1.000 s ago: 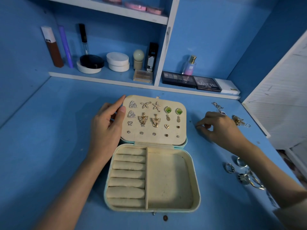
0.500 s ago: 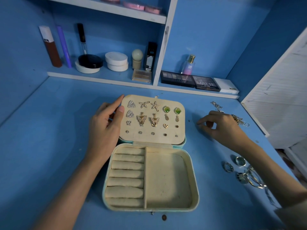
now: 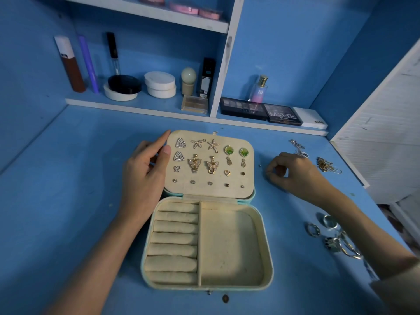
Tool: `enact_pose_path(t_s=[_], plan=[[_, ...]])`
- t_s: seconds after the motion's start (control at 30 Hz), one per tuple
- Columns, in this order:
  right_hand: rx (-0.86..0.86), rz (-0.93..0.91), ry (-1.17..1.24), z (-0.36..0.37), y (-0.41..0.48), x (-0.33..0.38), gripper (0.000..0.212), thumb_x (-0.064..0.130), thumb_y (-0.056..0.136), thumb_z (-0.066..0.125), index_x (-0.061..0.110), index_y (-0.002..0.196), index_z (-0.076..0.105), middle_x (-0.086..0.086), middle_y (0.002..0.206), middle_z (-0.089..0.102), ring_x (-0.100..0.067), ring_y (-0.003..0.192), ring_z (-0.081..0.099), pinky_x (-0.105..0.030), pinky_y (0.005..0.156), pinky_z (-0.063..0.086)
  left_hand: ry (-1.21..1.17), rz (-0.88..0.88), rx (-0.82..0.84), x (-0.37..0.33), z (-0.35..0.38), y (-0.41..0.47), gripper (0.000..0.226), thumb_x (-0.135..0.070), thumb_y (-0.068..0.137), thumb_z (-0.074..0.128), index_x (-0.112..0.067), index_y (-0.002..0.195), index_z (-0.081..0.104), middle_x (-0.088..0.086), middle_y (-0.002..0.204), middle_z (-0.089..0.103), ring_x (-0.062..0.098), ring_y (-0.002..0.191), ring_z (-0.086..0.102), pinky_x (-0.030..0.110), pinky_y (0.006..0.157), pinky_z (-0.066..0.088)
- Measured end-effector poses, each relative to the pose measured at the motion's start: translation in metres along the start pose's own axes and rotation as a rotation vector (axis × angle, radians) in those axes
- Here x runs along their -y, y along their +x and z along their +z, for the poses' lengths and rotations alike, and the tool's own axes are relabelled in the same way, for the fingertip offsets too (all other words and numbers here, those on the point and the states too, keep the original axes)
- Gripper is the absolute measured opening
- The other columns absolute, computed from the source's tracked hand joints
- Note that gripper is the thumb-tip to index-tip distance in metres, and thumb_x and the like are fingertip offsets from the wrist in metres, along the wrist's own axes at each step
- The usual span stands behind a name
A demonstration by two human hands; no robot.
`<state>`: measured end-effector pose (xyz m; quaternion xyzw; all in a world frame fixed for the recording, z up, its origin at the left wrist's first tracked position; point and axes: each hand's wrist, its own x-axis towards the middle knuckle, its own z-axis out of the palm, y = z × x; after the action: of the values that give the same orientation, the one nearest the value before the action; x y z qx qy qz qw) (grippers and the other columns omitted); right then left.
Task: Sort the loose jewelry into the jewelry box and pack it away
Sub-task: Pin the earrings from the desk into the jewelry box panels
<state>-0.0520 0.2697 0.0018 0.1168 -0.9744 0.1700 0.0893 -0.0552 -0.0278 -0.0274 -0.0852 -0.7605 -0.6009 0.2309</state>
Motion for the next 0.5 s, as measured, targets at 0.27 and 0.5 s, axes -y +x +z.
enact_pose_path(t_s=[0.27, 0.5], plan=[[-0.154, 0.106, 0.459, -0.014, 0.013, 0.031, 0.016, 0.008, 0.091, 0.055, 0.021, 0.082, 0.057, 0.0, 0.087, 0.066, -0.009, 0.079, 0.058, -0.02, 0.069, 0.045, -0.009, -0.012, -0.008, -0.002, 0.0, 0.0, 0.034, -0.013, 0.096, 0.053, -0.031, 0.125, 0.051, -0.004, 0.089, 0.057, -0.004, 0.076, 0.051, 0.008, 0.069, 0.04], [0.046, -0.008, 0.641, -0.027, 0.026, 0.075, 0.008, 0.014, 0.097, 0.047, 0.015, 0.089, 0.05, -0.007, 0.104, 0.069, -0.023, 0.097, 0.062, -0.037, 0.087, 0.048, -0.014, -0.029, 0.008, -0.006, -0.005, -0.004, 0.034, -0.024, 0.092, 0.053, -0.034, 0.125, 0.052, -0.003, 0.091, 0.058, -0.003, 0.079, 0.051, 0.009, 0.071, 0.041]])
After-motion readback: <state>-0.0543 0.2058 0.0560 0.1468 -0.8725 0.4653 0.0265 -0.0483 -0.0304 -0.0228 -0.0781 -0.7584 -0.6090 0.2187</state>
